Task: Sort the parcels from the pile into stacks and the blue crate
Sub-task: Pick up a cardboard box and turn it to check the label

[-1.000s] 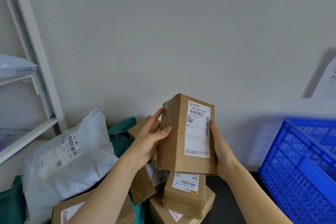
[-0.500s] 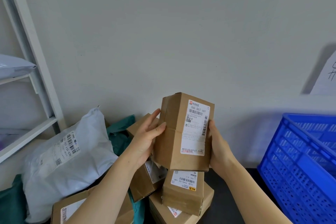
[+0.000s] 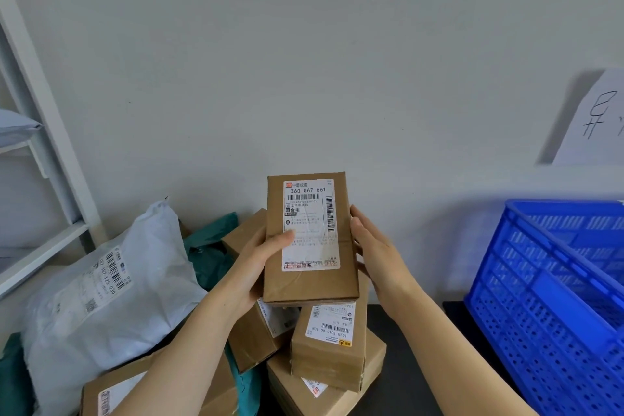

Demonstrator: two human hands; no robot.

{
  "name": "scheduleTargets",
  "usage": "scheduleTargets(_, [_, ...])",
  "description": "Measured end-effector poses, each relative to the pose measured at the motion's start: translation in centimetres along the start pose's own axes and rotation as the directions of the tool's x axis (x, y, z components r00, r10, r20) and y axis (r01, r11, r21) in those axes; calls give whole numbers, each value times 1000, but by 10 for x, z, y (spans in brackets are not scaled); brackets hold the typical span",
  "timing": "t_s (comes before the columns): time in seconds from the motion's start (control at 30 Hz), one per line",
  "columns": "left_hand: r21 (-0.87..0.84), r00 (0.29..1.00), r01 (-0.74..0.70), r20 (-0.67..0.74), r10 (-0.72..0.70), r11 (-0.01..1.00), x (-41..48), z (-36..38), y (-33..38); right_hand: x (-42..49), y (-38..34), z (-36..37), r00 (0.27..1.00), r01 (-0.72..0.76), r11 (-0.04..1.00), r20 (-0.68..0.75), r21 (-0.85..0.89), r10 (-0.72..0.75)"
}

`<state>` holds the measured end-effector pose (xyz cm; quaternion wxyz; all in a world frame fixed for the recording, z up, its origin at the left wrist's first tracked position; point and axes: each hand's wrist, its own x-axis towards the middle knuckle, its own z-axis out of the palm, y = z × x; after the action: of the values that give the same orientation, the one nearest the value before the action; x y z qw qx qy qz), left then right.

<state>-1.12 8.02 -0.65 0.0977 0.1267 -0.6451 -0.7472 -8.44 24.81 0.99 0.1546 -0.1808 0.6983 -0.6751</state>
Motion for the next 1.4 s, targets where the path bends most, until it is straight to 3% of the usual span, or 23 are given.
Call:
scheduleTargets(0.23, [-23,999,41,7,-41,999,0,0,-4,-4,0,-2,999,37,999,-12,-12,-37])
scheduleTargets(0.43, [135,998,38,35,-43,990,1,-2,-5,-6,-1,-6,997,55,998,-48,13,-54])
scheduleTargets(0.87, [387,964,-213,-65,257,897,-3,3,7,-5,-7,-10,989,34,998,-142,-54,-42])
scheduleTargets(1.4, [543,916,-311,-50,399,780,-12,7,4,-16,-12,-7,986,-76,997,-149,31,79])
